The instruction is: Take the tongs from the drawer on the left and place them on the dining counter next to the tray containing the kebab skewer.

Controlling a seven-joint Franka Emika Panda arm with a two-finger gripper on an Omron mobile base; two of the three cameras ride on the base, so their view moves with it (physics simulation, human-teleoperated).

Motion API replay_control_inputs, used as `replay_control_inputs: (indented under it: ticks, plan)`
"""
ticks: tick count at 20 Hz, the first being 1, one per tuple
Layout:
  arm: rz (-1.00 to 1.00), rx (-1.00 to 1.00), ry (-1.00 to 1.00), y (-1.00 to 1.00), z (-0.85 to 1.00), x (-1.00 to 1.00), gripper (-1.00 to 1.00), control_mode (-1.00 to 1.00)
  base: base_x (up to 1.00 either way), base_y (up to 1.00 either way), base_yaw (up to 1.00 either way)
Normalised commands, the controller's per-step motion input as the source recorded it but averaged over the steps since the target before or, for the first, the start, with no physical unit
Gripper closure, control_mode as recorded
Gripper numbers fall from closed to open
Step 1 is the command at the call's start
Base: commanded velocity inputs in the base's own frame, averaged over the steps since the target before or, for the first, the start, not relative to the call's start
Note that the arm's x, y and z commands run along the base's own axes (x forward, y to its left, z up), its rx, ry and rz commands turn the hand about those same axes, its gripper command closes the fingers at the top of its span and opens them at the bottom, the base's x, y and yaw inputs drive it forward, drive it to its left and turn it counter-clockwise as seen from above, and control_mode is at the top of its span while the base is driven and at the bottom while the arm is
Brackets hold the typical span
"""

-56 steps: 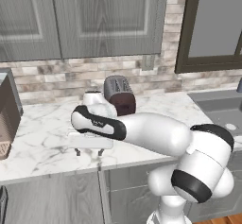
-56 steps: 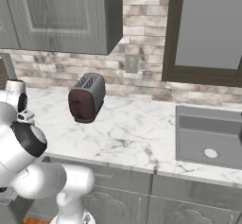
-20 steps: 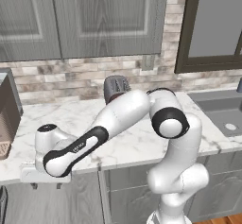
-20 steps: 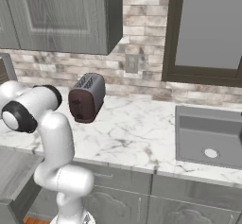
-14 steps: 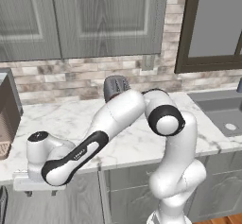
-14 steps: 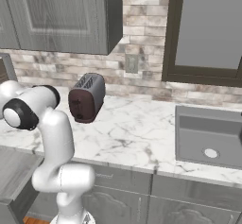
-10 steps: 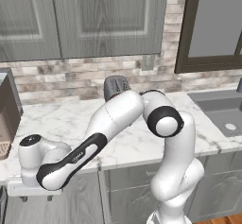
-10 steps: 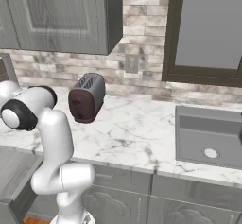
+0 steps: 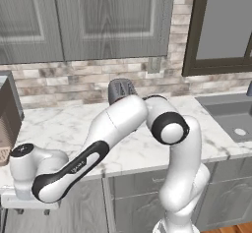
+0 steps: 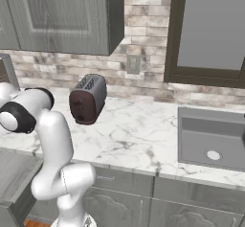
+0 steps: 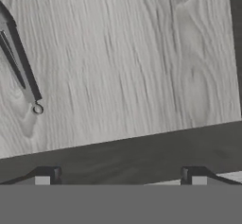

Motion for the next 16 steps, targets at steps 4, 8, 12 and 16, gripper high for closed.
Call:
replay_control_inputs:
  ticks: [4,8,12,16]
  plan:
    - [-0.06,0.00,0.00,0.15,-0.11,0.00,-1.00,-1.00,0.00,0.00,0.00]
    - [0.00,0.00,0.00,0.43,-0.19,0.01,-1.00,-1.00,0.00,0.00,0.00]
    - [0.02,0.00,0.00,0.45,-0.12,0.01,-1.00,-1.00,0.00,0.00,0.00]
    - [0.07,-0.01,0.00,0.33,0.00,0.00,-1.00,-1.00,0.00,0.00,0.00]
